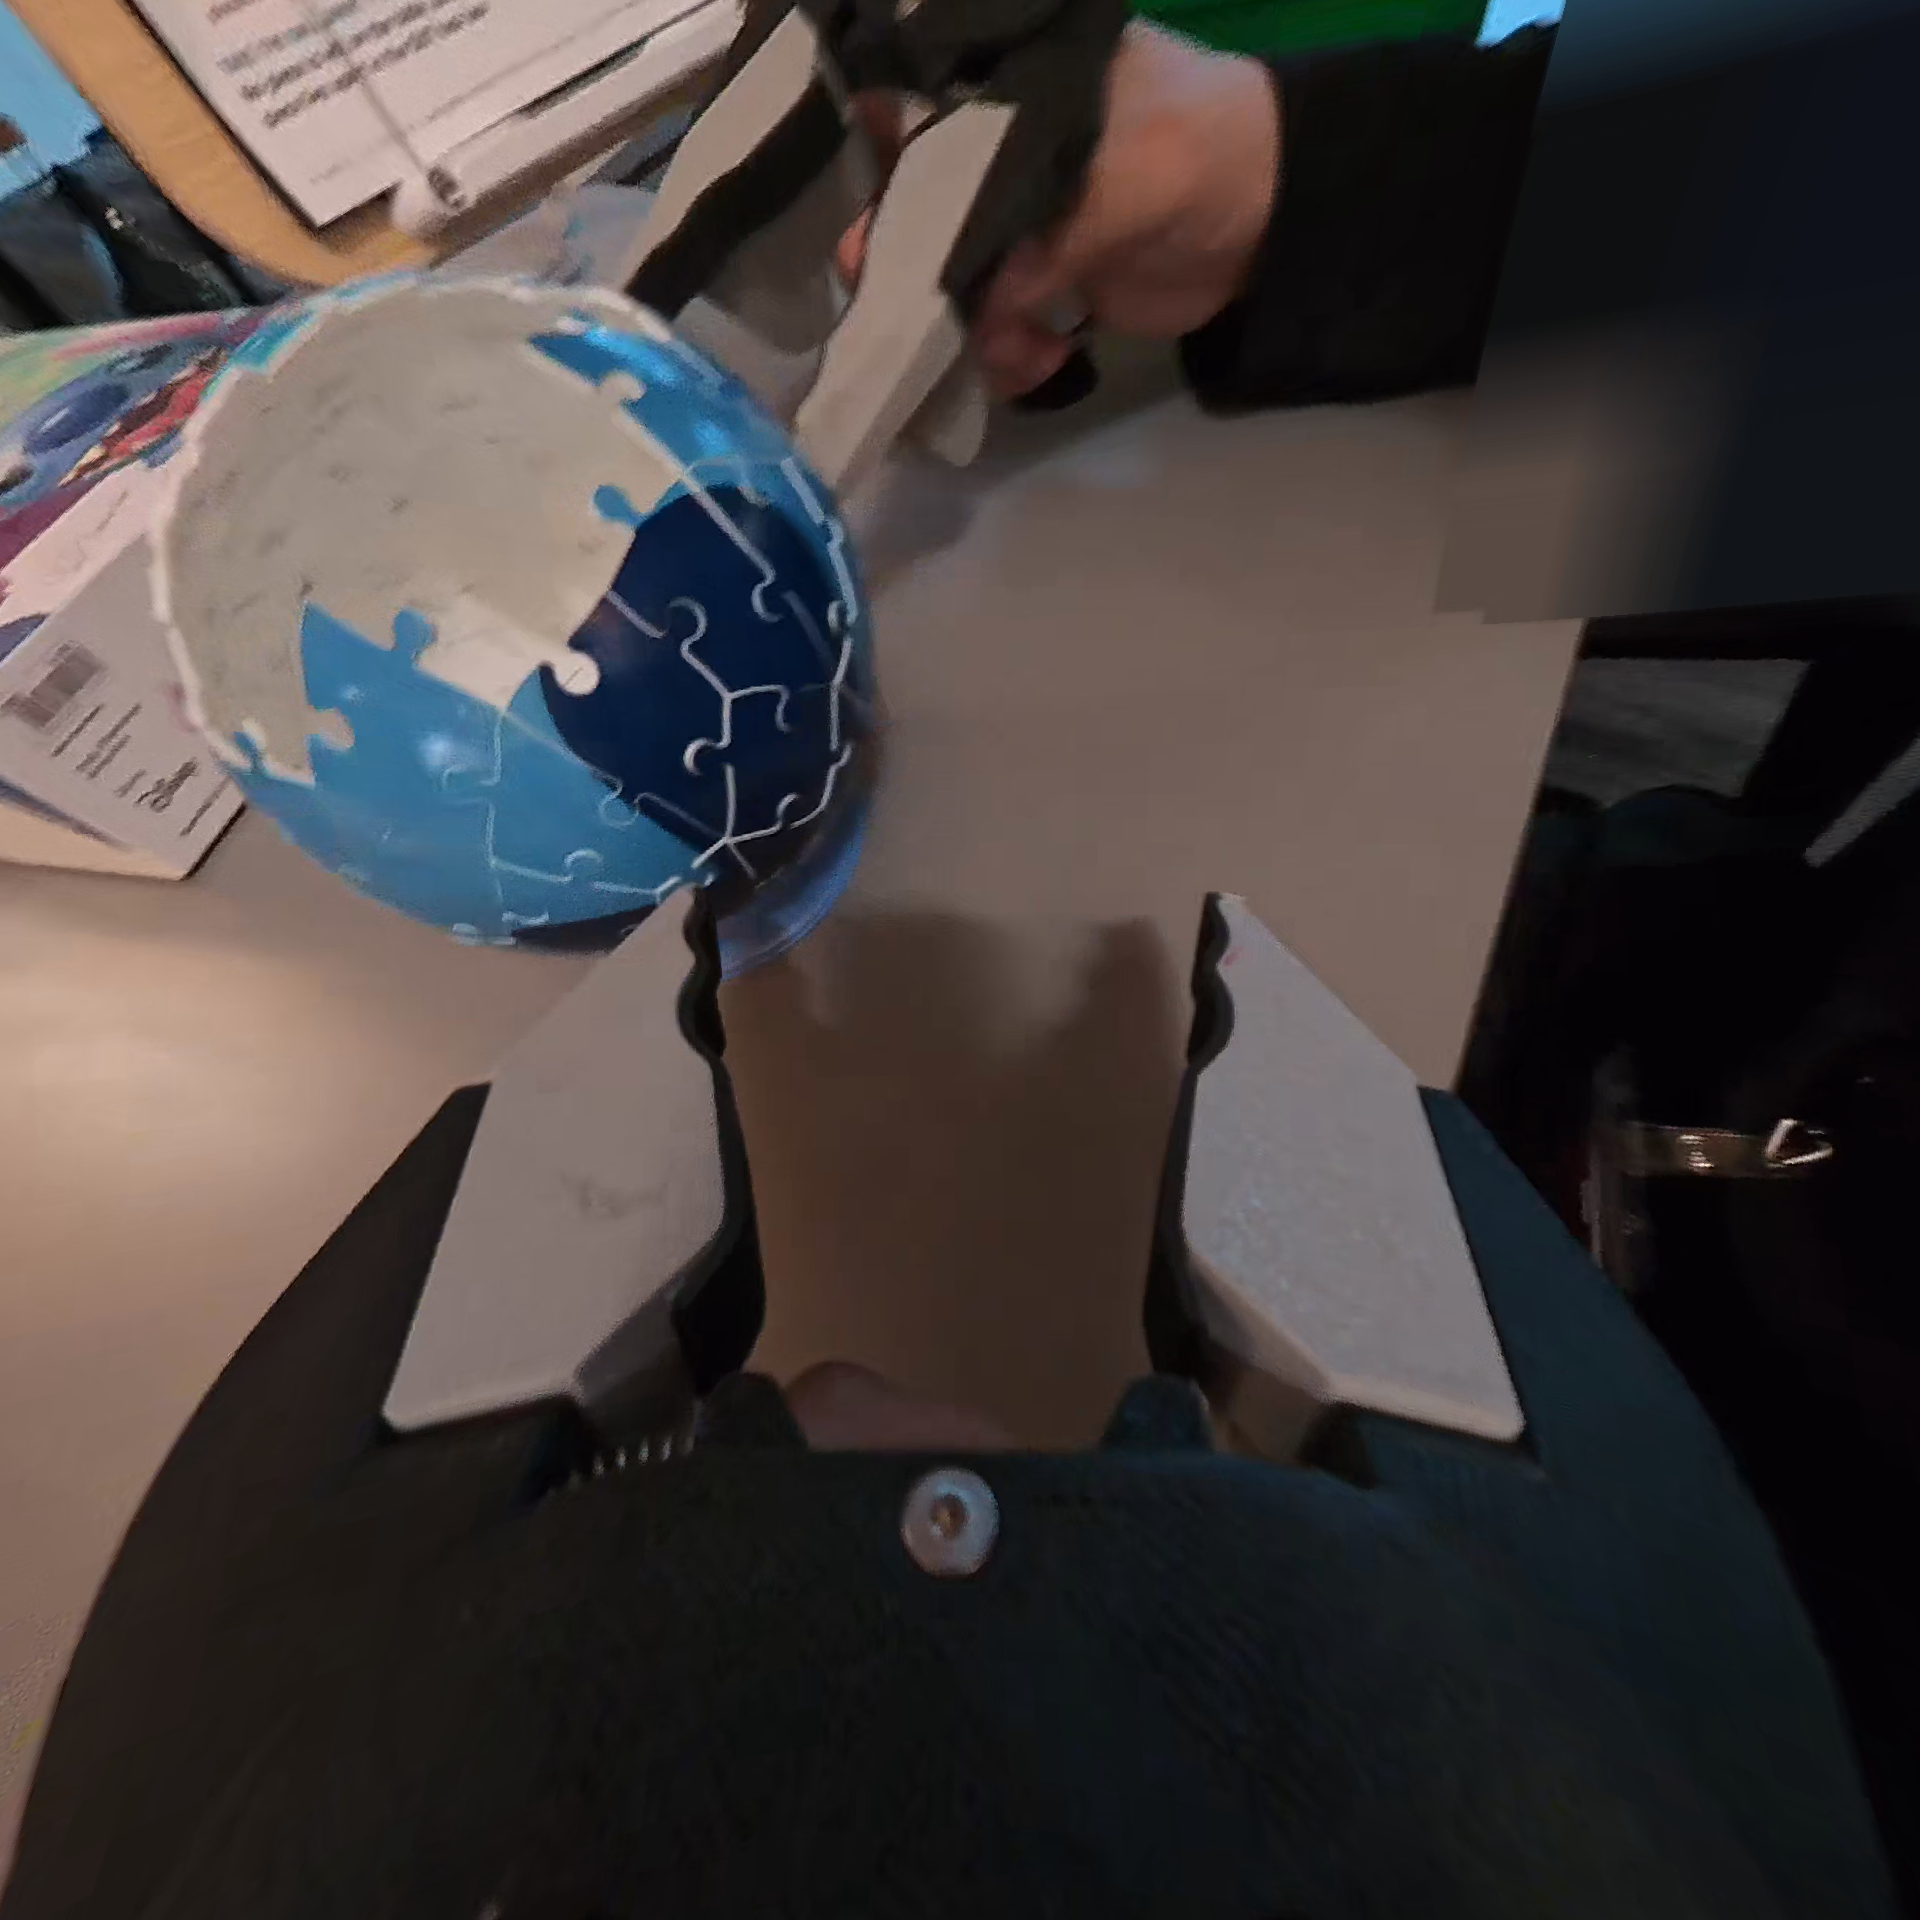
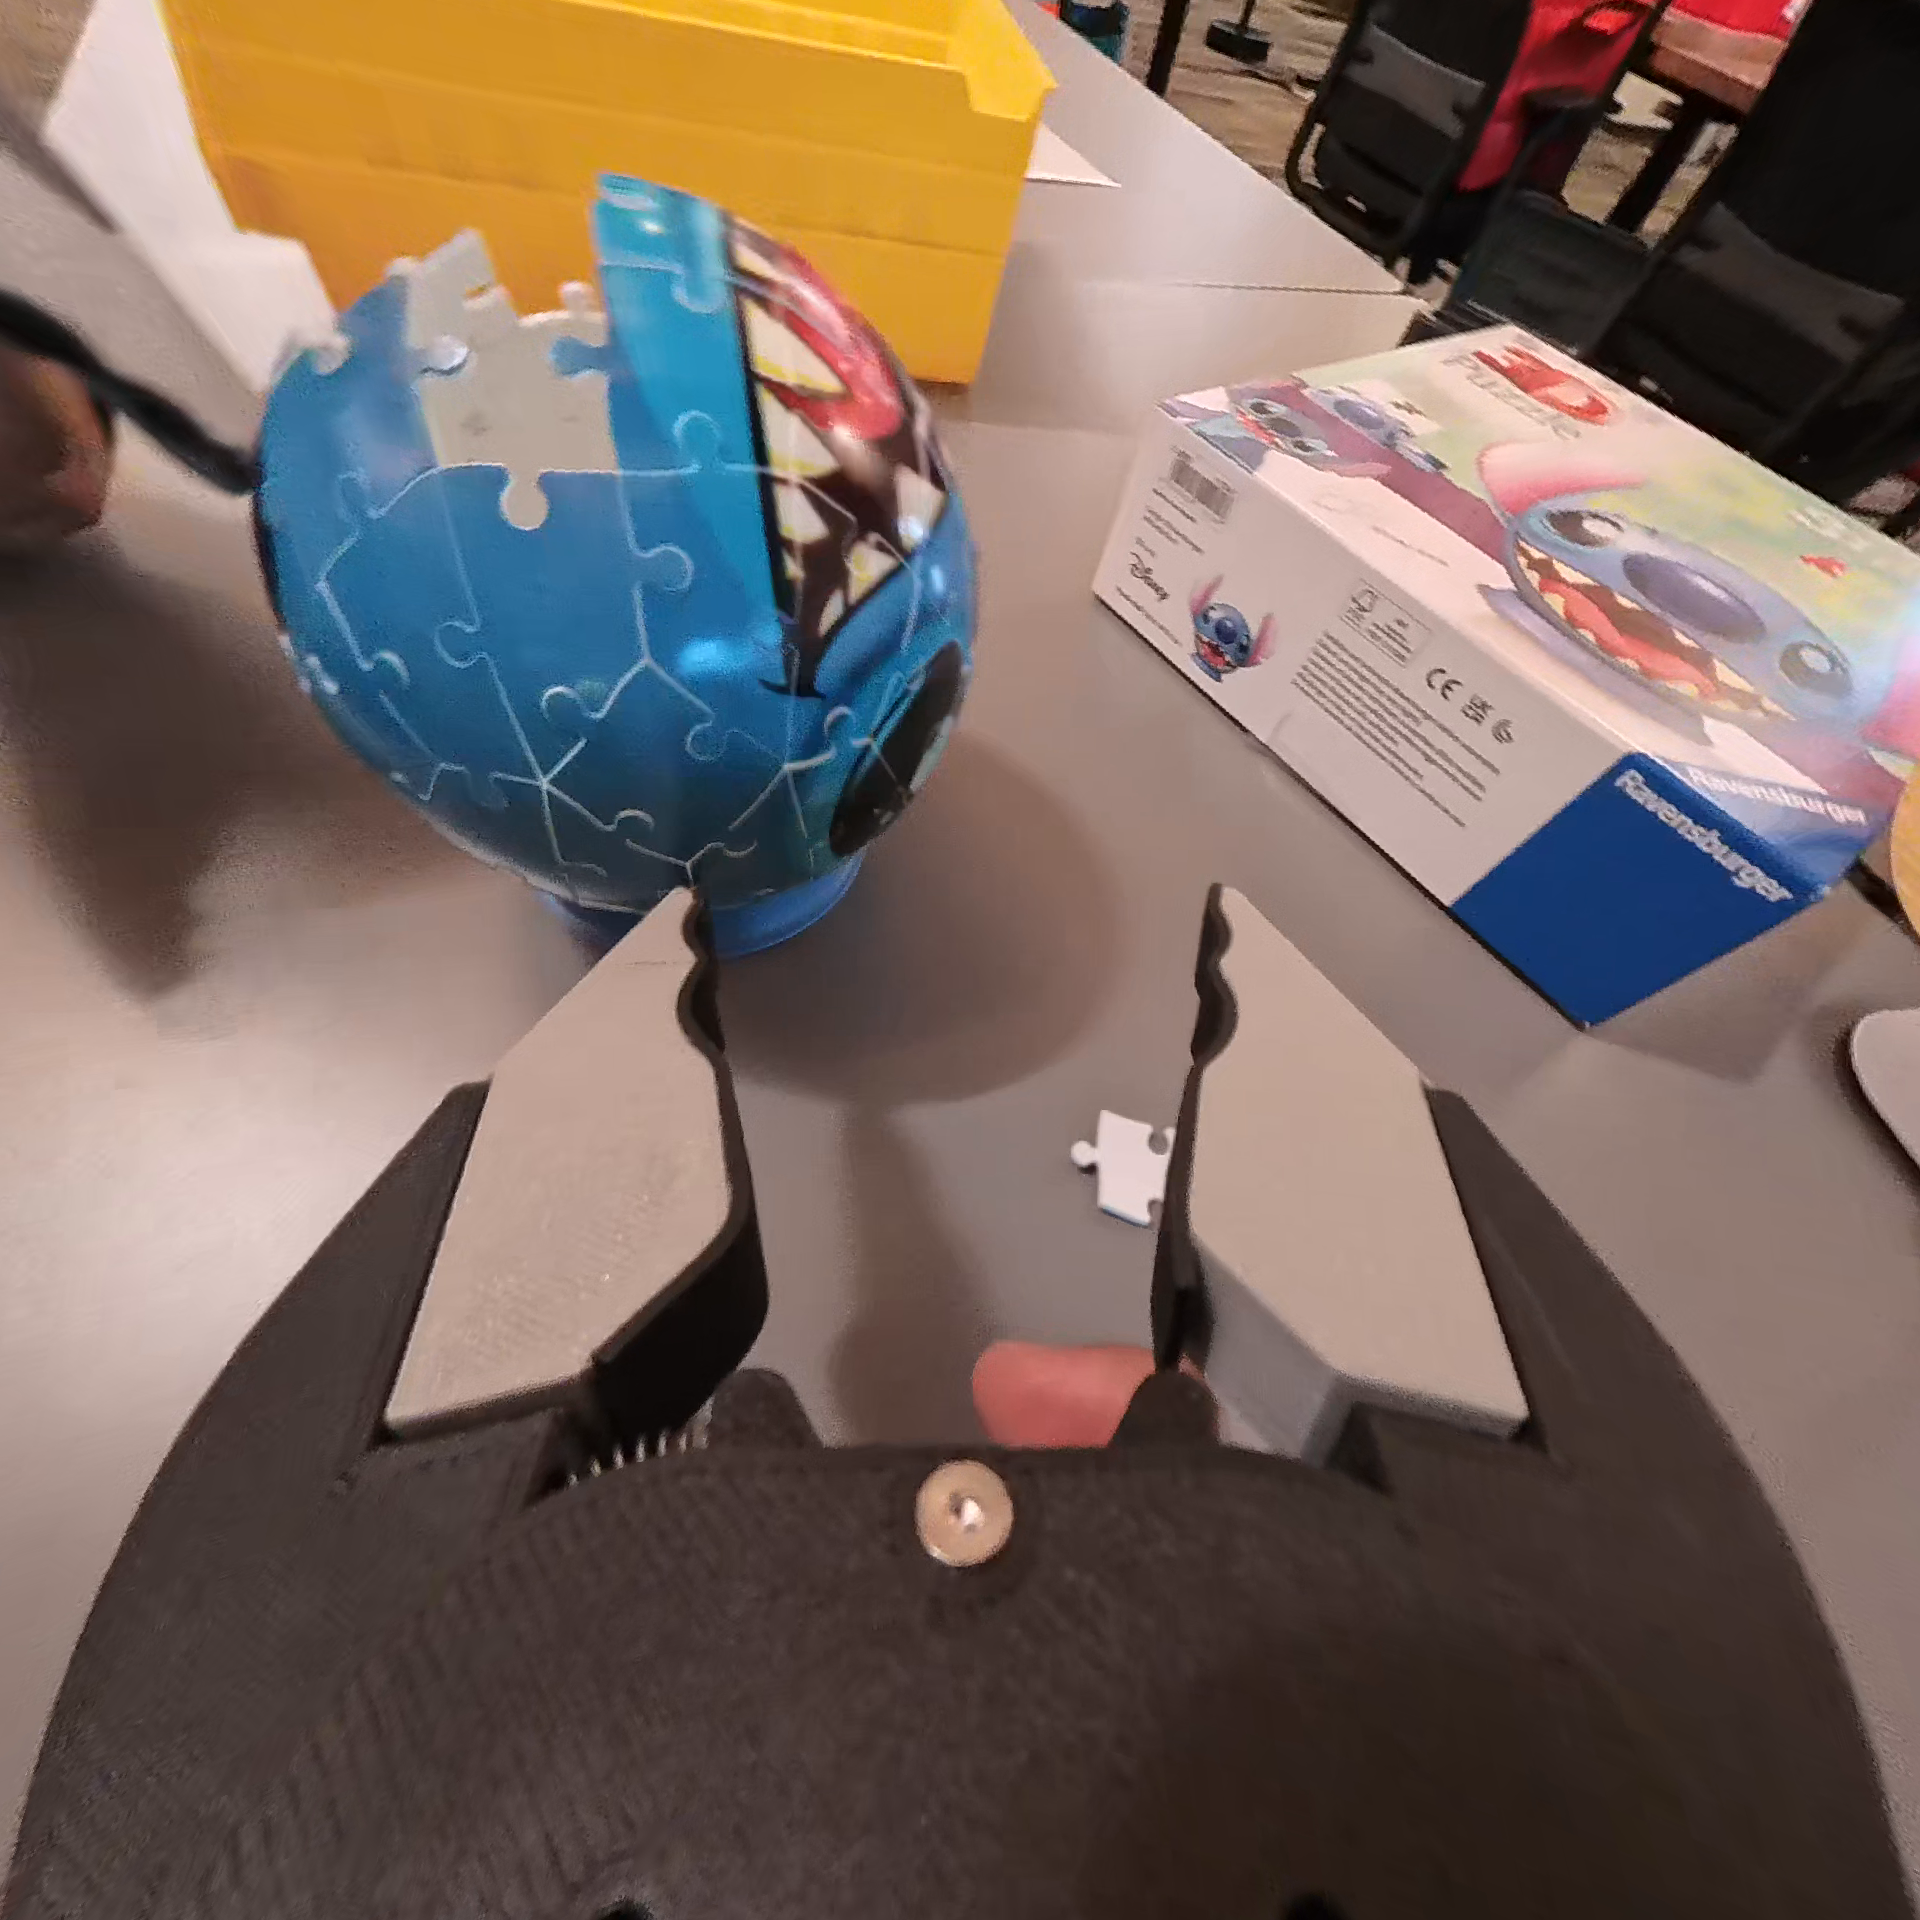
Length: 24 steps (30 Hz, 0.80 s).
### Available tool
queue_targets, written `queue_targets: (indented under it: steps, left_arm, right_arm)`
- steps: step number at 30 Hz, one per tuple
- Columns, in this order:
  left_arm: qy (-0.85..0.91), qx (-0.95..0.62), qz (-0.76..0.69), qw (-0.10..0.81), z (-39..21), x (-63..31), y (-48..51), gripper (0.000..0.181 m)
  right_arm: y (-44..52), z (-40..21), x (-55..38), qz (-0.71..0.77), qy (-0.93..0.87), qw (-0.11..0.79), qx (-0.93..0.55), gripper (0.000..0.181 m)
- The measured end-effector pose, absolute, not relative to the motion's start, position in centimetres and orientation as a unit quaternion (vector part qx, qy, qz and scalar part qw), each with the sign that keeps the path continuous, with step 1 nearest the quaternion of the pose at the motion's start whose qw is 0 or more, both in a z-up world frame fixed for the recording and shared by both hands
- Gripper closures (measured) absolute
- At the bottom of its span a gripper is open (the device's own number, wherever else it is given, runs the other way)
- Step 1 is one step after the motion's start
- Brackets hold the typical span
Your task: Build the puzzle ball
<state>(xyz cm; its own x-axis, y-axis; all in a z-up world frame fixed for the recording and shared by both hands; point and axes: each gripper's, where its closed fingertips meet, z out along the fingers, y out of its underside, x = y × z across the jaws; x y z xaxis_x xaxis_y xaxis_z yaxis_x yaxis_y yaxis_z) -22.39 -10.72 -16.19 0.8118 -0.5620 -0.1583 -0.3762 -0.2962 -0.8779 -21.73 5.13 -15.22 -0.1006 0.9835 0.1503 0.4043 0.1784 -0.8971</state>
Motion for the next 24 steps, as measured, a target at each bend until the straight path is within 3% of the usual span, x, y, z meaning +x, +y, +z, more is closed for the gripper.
queue_targets:
  steps: [5,12,18,24]
  left_arm:
    - [0.267,-0.807,-0.083,0.519,-15.6,-23.8,-10.2,0.091]
    - [0.239,-0.832,-0.009,0.501,-16.4,-29.0,-7.3,0.084]
    - [0.269,-0.824,-0.028,0.497,-16.9,-28.7,-5.2,0.079]
    - [0.277,-0.817,-0.038,0.505,-17.0,-27.7,-4.7,0.079]
  right_arm:
    - [6.1,-14.7,-21.6,0.363,-0.635,0.415,-0.542,0.092]
    - [1.1,-11.1,-20.9,0.462,-0.654,0.412,-0.435,0.086]
    - [-0.4,-12.8,-22.1,0.439,-0.686,0.399,-0.422,0.076]
    - [0.1,-13.5,-22.6,0.394,-0.692,0.424,-0.431,0.082]
